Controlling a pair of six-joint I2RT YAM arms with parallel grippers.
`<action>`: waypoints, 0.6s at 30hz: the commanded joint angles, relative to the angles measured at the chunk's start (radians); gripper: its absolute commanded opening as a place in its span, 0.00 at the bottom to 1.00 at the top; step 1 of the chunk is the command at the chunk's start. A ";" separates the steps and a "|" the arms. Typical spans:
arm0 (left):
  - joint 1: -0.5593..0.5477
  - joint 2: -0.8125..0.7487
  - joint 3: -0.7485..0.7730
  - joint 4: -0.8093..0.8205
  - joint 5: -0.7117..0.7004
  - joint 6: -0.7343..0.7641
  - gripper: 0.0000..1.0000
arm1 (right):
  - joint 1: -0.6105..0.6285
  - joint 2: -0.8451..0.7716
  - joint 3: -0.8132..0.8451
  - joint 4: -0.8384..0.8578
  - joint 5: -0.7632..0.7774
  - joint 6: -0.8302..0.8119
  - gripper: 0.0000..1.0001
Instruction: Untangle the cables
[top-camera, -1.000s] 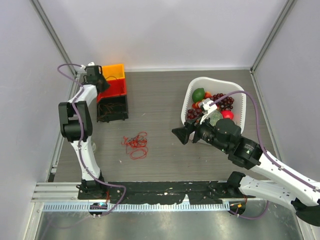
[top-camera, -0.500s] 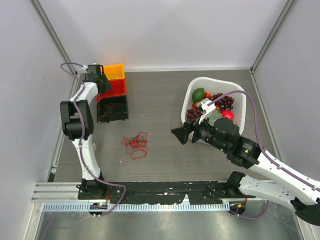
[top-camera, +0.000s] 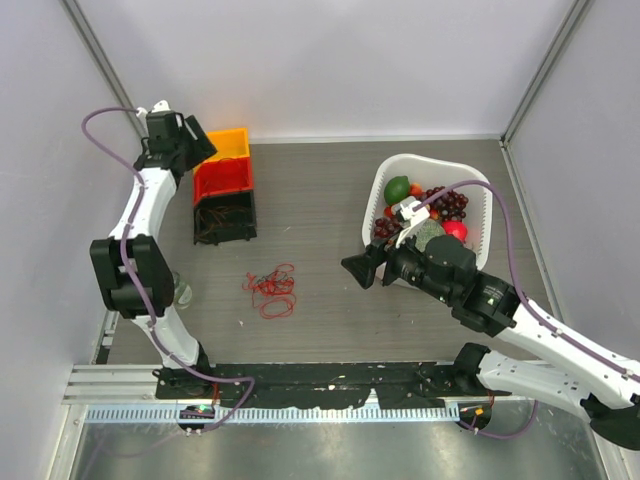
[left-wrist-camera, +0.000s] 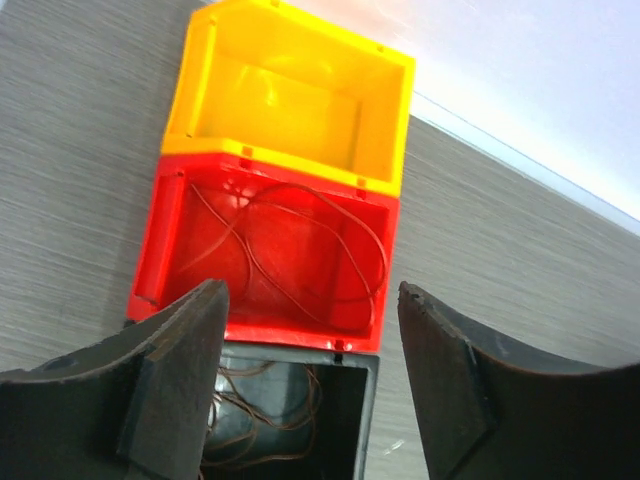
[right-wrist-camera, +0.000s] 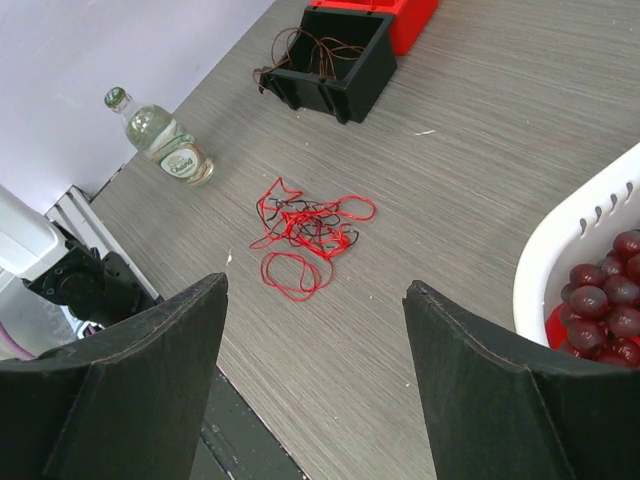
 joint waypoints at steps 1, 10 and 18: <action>-0.001 -0.102 -0.096 -0.023 0.187 -0.039 0.74 | -0.005 0.031 0.018 -0.006 0.007 0.013 0.76; -0.231 -0.595 -0.562 -0.142 0.229 -0.037 0.70 | -0.003 0.129 -0.008 0.001 -0.099 0.065 0.76; -0.512 -0.782 -0.814 -0.236 -0.148 -0.151 0.56 | 0.051 0.341 -0.025 0.205 -0.233 0.186 0.69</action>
